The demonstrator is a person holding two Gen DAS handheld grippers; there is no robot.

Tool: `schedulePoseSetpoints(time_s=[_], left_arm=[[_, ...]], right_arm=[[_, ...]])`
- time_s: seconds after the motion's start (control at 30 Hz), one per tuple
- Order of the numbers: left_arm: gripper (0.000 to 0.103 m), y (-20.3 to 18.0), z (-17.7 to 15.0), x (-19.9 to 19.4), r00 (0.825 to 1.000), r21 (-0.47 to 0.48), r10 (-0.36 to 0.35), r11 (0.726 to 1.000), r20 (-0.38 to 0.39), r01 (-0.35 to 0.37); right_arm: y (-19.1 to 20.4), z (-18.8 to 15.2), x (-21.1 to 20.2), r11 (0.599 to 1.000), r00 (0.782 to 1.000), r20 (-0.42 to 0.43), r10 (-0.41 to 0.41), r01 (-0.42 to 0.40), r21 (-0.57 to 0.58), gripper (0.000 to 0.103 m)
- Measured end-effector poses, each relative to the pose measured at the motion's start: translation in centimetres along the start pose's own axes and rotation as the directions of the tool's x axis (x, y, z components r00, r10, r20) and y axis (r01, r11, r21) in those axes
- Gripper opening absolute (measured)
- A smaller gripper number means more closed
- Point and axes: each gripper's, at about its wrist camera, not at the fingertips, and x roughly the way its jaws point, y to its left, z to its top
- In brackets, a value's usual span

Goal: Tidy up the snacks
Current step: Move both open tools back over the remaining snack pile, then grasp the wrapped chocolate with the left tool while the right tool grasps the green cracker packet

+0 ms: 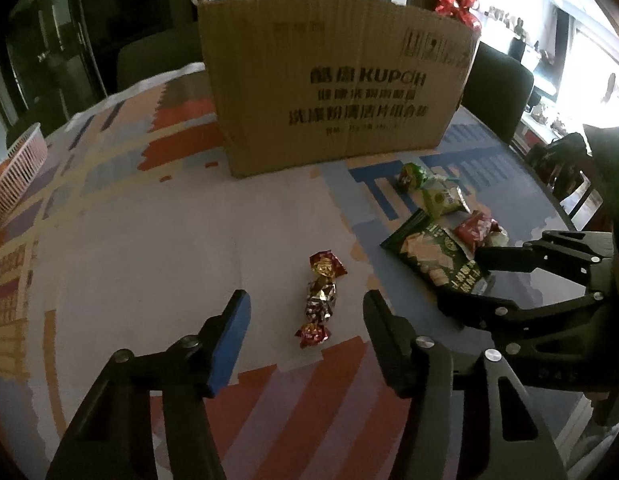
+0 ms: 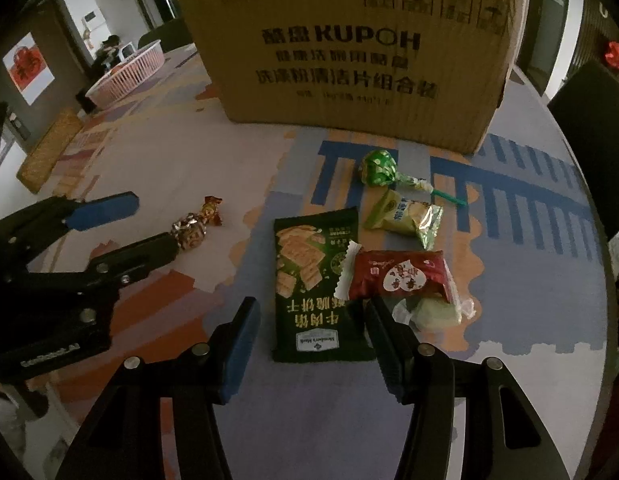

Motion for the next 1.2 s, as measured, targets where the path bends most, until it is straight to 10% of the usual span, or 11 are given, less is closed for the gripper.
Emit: schedulePoseSetpoints(time_s=[0.57, 1.2], left_arm=[[0.019, 0.2, 0.4, 2.3, 0.998, -0.056, -0.037, 0.998, -0.053, 0.034], [0.019, -0.3, 1.4, -3.3, 0.998, -0.084, -0.02, 0.996, 0.066, 0.026]], right_arm=[[1.5, 1.8, 1.5, 0.998, 0.998, 0.026, -0.051, 0.052, -0.031, 0.044], [1.8, 2.2, -3.1, 0.999, 0.989, 0.148, 0.027, -0.024, -0.022, 0.042]])
